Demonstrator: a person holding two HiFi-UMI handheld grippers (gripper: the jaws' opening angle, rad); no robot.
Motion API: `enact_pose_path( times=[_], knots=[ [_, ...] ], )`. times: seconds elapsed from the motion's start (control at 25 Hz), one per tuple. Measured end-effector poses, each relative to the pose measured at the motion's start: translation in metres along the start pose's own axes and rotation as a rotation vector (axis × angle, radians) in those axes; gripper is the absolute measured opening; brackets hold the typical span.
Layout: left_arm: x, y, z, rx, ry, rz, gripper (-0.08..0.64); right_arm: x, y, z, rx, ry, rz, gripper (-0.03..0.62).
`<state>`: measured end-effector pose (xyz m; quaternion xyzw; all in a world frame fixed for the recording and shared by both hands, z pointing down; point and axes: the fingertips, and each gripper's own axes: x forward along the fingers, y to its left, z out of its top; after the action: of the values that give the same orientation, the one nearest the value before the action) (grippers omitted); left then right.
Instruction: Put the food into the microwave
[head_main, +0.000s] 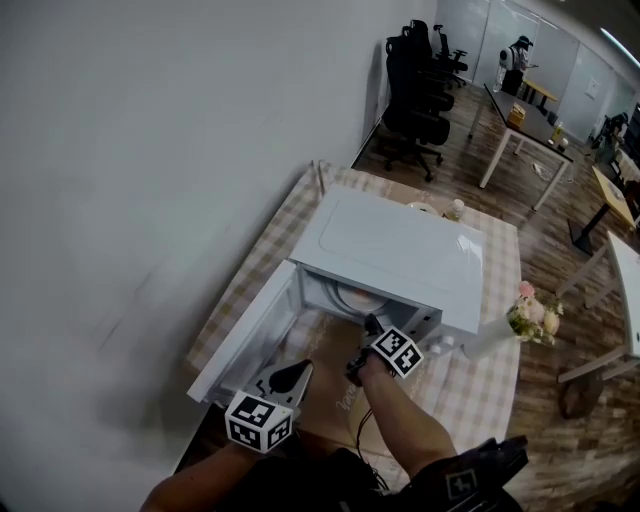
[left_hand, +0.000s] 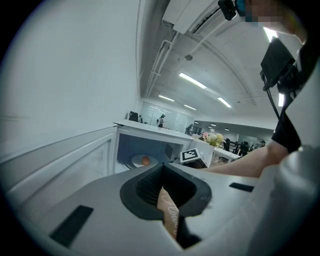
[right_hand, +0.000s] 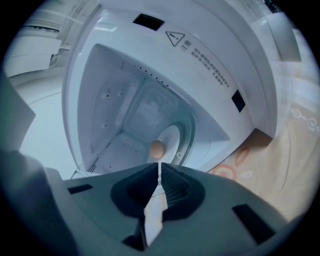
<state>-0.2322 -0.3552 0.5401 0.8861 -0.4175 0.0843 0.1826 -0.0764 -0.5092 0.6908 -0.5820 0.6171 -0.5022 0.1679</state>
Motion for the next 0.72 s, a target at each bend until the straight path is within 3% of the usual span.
enact_pose_path(
  times=[0.36, 0.56, 0.72],
  knots=[
    [-0.011, -0.028, -0.005, -0.025, -0.045, 0.085, 0.008, -0.064, 0.045, -0.011, -0.266, 0.149, 0.212, 0.020],
    [-0.021, -0.049, -0.003, -0.033, -0.090, 0.136, 0.008, -0.108, 0.071, -0.013, -0.513, 0.204, 0.335, 0.015],
    [-0.033, -0.066, -0.003, -0.004, -0.107, 0.177, 0.008, -0.145, 0.093, -0.013, -0.739, 0.188, 0.421, 0.014]
  ],
)
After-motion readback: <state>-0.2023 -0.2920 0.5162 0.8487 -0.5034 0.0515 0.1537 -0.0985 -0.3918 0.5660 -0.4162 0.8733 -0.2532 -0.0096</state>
